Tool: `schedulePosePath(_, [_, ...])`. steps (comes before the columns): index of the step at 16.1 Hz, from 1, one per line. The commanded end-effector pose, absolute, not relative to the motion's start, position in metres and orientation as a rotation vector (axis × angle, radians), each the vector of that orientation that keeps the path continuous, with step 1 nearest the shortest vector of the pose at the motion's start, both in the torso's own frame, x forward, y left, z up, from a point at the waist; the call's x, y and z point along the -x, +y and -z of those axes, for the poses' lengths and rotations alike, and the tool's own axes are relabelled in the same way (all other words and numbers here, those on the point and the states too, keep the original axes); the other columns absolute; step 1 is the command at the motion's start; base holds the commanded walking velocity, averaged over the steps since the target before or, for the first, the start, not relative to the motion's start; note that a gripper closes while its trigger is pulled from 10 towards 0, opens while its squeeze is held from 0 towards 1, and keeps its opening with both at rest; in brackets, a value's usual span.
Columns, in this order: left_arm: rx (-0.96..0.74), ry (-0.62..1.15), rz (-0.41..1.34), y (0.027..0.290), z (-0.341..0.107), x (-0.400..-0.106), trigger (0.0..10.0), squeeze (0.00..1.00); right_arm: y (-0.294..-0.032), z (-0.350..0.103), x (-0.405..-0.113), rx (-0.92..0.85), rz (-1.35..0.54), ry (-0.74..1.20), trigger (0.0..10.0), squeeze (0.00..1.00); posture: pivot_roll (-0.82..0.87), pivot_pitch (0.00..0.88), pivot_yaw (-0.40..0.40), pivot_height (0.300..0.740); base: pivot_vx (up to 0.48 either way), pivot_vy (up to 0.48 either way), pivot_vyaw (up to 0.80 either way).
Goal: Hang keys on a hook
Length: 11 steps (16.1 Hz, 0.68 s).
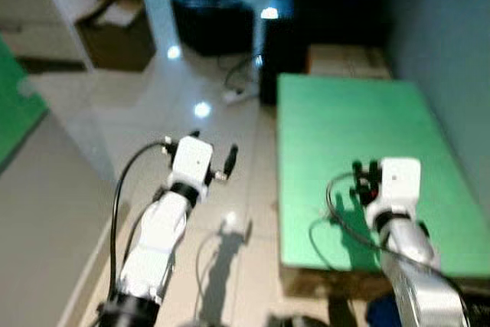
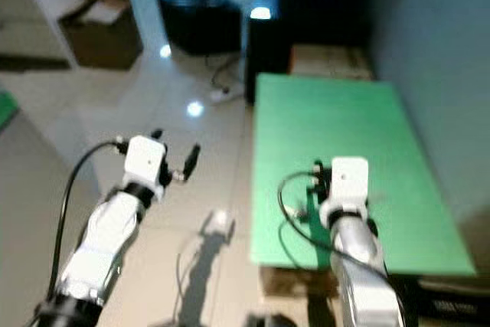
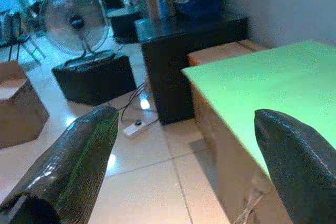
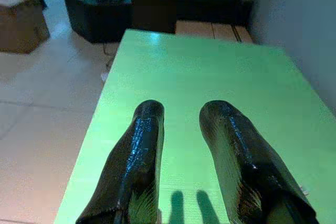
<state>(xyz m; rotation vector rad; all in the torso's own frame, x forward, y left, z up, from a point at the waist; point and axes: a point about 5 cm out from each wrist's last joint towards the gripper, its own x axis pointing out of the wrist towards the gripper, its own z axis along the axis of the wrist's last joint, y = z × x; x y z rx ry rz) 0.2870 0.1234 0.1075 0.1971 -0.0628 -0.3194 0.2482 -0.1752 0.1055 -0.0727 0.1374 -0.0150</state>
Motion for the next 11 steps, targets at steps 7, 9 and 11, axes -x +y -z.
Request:
schedulePosePath(7, [-0.162,-0.041,0.241,0.134,-0.096,-0.276,10.0,0.00,-0.173,-0.097,-0.243,0.170,-0.050,0.152,10.0,0.00,-0.17,0.084,-0.004,0.740,0.000,0.137,0.00])
schedulePosePath(9, [-0.173,-0.050,0.237,0.134,-0.097,-0.275,10.0,0.00,-0.171,-0.092,-0.242,0.144,-0.045,0.162,10.0,0.00,-0.17,0.082,-0.007,0.740,0.000,0.000,0.00])
schedulePosePath(11, [-0.175,-0.058,0.239,0.132,-0.098,-0.275,10.0,0.00,-0.170,-0.091,-0.242,0.113,-0.039,0.169,10.0,0.00,-0.17,0.083,-0.013,0.740,0.000,0.000,-0.58])
